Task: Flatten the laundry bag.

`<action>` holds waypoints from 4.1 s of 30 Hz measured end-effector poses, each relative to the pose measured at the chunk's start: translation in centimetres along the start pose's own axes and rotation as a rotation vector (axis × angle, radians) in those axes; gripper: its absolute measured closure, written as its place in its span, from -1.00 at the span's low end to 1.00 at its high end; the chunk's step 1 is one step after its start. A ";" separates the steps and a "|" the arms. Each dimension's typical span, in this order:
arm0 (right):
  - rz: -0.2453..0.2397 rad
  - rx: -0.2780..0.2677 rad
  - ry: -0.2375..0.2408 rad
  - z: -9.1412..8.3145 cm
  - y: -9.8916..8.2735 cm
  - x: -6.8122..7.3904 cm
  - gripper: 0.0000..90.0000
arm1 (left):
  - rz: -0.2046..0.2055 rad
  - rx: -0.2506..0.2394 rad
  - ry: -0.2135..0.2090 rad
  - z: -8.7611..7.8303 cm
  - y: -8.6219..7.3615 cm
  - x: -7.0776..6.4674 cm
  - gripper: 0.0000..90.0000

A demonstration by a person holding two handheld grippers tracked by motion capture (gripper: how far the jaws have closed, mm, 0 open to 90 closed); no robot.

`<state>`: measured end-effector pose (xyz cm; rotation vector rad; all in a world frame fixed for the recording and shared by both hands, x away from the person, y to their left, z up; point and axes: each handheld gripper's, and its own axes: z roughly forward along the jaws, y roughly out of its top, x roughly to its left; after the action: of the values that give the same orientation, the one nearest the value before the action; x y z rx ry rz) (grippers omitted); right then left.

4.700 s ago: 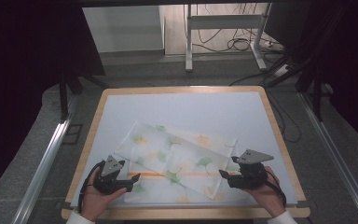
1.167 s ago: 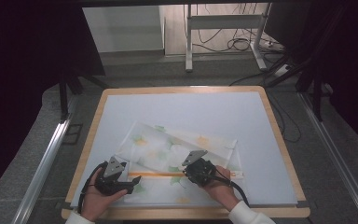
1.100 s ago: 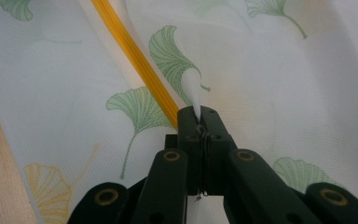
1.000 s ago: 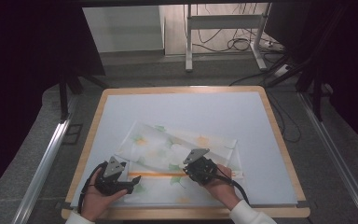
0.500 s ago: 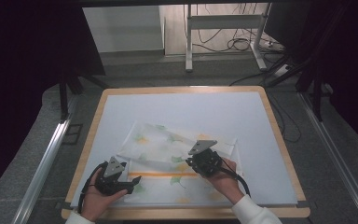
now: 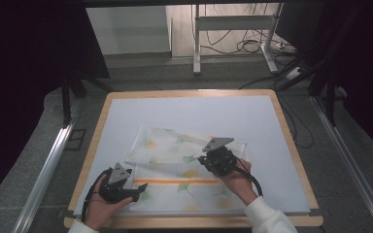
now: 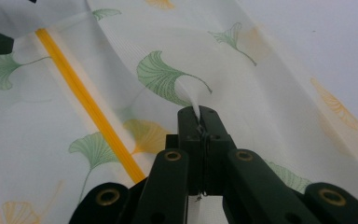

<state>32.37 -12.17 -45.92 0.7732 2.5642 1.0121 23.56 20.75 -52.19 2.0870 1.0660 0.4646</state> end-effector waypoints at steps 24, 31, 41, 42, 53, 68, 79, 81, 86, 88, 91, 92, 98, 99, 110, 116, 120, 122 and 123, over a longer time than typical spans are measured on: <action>0.117 -0.054 -0.079 0.2 2.6 -5.3 0.97 | 0.002 0.013 -0.017 0.1 0.0 -0.1 -0.48; 0.170 -0.062 -0.105 1.1 2.5 -7.4 0.97 | 0.007 0.019 -0.017 0.2 0.0 -0.1 -0.48; 0.263 -0.076 -0.144 2.5 1.6 -10.5 0.97 | 0.006 0.026 -0.018 0.4 -0.1 0.0 -0.48; 0.275 -0.074 -0.146 2.6 1.5 -10.8 0.97 | 0.006 0.027 -0.019 0.4 -0.1 0.0 -0.48; 0.375 -0.056 -0.170 4.1 1.1 -14.6 0.97 | 0.004 0.025 -0.017 0.3 -0.1 0.0 -0.48; 0.474 0.016 -0.197 8.0 0.3 -18.6 0.96 | 0.006 0.029 -0.017 0.3 -0.1 0.2 -0.48; 0.524 -0.050 -0.245 7.0 -0.1 -20.3 0.22 | 0.006 0.030 -0.018 0.3 -0.1 0.2 -0.48; 0.522 -0.068 -0.252 6.4 0.0 -20.4 0.18 | 0.008 0.031 -0.018 0.4 -0.1 0.3 -0.48; 0.462 -0.129 -0.290 2.4 0.7 -20.1 0.07 | 0.016 0.032 -0.020 0.5 0.0 0.0 -0.48; 0.428 -0.131 -0.292 0.9 0.9 -19.4 0.07 | 0.019 0.034 -0.019 0.5 0.0 -0.1 -0.48; 0.380 -0.133 -0.289 -0.6 1.0 -18.2 0.06 | 0.020 0.036 -0.019 0.5 0.1 -0.1 -0.48; 0.367 -0.134 -0.277 -1.1 1.0 -17.8 0.06 | 0.020 0.037 -0.019 0.5 0.1 -0.1 -0.48; 0.303 -0.147 -0.206 -3.2 0.2 -14.8 0.07 | 0.019 0.038 -0.020 0.6 0.1 -0.2 -0.48; 0.292 -0.157 -0.196 -3.7 0.0 -14.1 0.09 | 0.020 0.039 -0.019 0.6 0.1 -0.2 -0.48; 0.255 -0.159 -0.060 -4.4 -2.9 -9.7 0.26 | 0.019 0.042 -0.014 0.6 0.0 -0.3 -0.48; 0.199 -0.067 0.028 -3.6 -5.2 -7.2 0.62 | 0.019 0.042 -0.015 0.7 0.0 -0.3 -0.48; 0.173 -0.050 0.049 -3.9 -5.7 -6.5 0.77 | 0.016 0.034 -0.014 0.6 0.0 -0.4 -0.48; 0.166 -0.051 0.057 -4.3 -6.0 -6.1 0.89 | 0.018 0.029 -0.011 0.5 0.0 -0.4 -0.48; 0.163 -0.051 0.054 -4.4 -6.1 -5.9 0.92 | 0.018 0.030 -0.011 0.5 0.0 -0.4 -0.48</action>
<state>32.97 -21.74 -46.65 0.9668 2.5423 1.1568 23.64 20.14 -52.52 2.1246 1.0539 0.4482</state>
